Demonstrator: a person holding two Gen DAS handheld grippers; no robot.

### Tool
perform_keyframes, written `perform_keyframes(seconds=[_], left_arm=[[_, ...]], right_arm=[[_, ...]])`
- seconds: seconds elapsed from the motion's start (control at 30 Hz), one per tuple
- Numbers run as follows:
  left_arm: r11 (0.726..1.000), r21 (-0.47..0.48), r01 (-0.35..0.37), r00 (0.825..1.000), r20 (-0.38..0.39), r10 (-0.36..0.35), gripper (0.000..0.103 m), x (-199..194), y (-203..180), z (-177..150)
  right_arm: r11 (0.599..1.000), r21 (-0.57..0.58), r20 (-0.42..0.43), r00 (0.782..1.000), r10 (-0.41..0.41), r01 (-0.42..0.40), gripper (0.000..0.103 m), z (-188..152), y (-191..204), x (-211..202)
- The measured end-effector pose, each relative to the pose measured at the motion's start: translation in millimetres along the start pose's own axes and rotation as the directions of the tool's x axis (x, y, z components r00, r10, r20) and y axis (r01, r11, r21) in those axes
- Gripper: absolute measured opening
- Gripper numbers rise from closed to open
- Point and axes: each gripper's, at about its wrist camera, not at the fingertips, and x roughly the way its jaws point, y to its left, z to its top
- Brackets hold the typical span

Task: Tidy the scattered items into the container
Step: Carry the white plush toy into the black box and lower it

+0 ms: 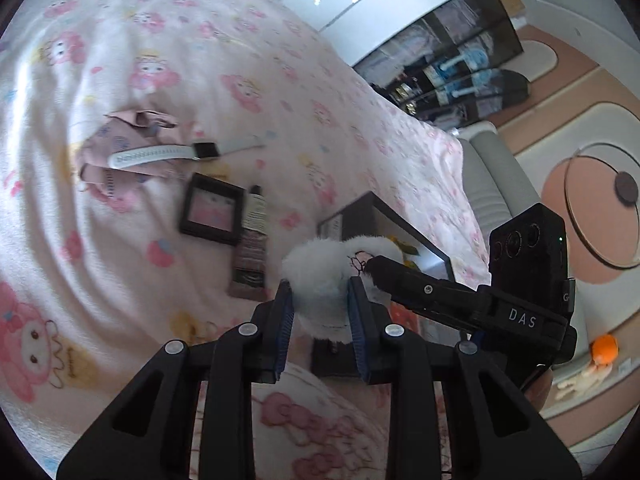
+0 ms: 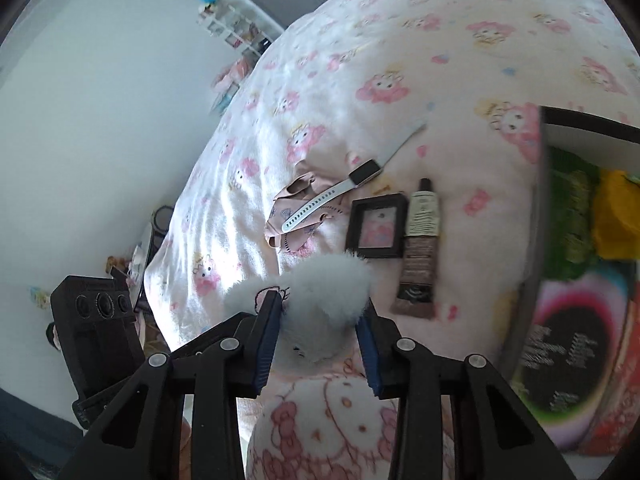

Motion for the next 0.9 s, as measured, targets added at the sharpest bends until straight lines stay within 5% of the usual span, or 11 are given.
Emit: perform_keyframes(seconds=[0.17, 0.33, 0.63, 0.83, 0.9], left_arm=[[0.993, 0.077, 0.085, 0.993, -0.087, -0.078, 0.026, 36, -60, -22], [0.982, 0.160, 0.100, 0.980, -0.185, -0.070, 0.026, 90, -119, -45], [0.958, 0.273, 0.088, 0.924, -0.381, 0.024, 0.028, 194, -189, -90], [0.936, 0.353, -0.001, 0.895, -0.417, 0.159, 0.028, 238, -201, -109], [0.940, 0.340, -0.001, 0.894, -0.422, 0.153, 0.026, 240, -196, -111]], right_arm=[[0.996, 0.022, 0.092, 0.992, -0.091, 0.090, 0.033, -25, -33, -50], [0.973, 0.048, 0.167, 0.958, -0.232, 0.227, 0.033, -47, -75, -95], [0.909, 0.186, 0.200, 0.891, -0.407, 0.374, 0.033, -81, -171, -158], [0.884, 0.229, 0.151, 0.882, -0.446, 0.408, 0.033, -91, -209, -166], [0.881, 0.200, 0.135, 0.878, -0.459, 0.429, 0.033, -89, -205, -164]])
